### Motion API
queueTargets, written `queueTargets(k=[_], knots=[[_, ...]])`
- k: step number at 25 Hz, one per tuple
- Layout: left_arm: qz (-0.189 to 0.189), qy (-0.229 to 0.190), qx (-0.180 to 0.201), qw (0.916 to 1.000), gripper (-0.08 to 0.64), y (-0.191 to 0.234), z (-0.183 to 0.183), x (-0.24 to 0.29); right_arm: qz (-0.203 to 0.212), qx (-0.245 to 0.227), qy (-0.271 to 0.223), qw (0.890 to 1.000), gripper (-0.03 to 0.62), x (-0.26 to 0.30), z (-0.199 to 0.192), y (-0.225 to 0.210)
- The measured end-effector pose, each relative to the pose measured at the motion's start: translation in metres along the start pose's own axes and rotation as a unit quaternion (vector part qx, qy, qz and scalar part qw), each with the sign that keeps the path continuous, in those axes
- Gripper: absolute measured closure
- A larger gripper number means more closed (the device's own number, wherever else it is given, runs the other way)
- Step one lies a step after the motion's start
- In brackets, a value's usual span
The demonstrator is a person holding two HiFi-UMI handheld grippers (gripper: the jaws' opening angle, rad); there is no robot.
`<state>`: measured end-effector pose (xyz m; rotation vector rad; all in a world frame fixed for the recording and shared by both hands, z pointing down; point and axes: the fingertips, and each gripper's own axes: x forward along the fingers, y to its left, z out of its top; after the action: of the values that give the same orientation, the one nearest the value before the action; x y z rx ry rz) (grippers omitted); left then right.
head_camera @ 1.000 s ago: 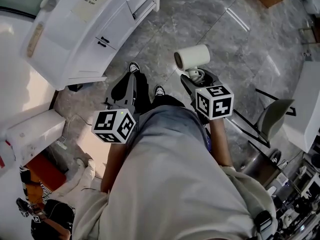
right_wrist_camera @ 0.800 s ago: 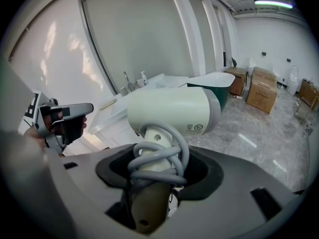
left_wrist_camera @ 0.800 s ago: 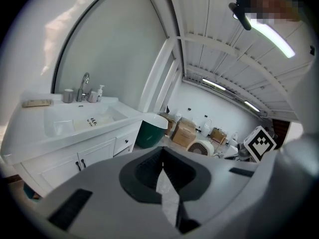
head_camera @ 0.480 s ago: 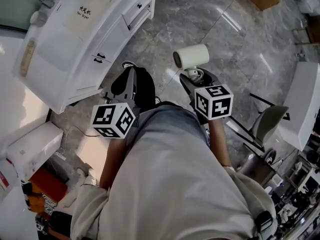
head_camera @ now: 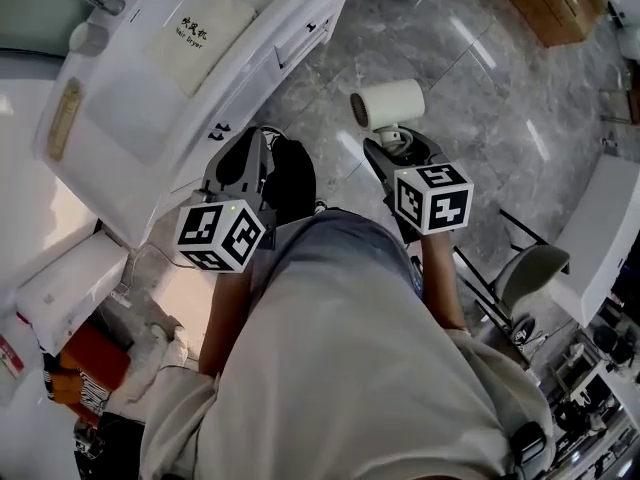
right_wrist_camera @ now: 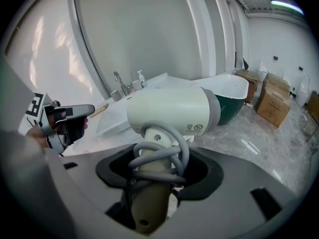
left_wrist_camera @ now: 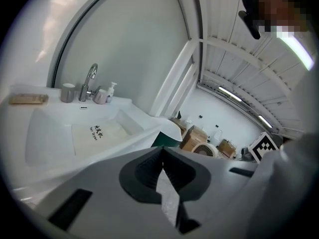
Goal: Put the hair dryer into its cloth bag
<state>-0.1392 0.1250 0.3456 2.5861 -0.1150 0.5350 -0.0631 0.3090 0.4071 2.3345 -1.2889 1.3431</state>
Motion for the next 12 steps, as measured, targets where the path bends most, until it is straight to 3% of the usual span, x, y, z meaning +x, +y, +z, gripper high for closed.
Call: queueTargets(k=[12], knots=[[0.008,-0.011,-0.011,0.9998,0.554,0.078,0.082,0.065,0.027,-0.018,0.014,0.999,0.339,0.077,0.113,0.019]])
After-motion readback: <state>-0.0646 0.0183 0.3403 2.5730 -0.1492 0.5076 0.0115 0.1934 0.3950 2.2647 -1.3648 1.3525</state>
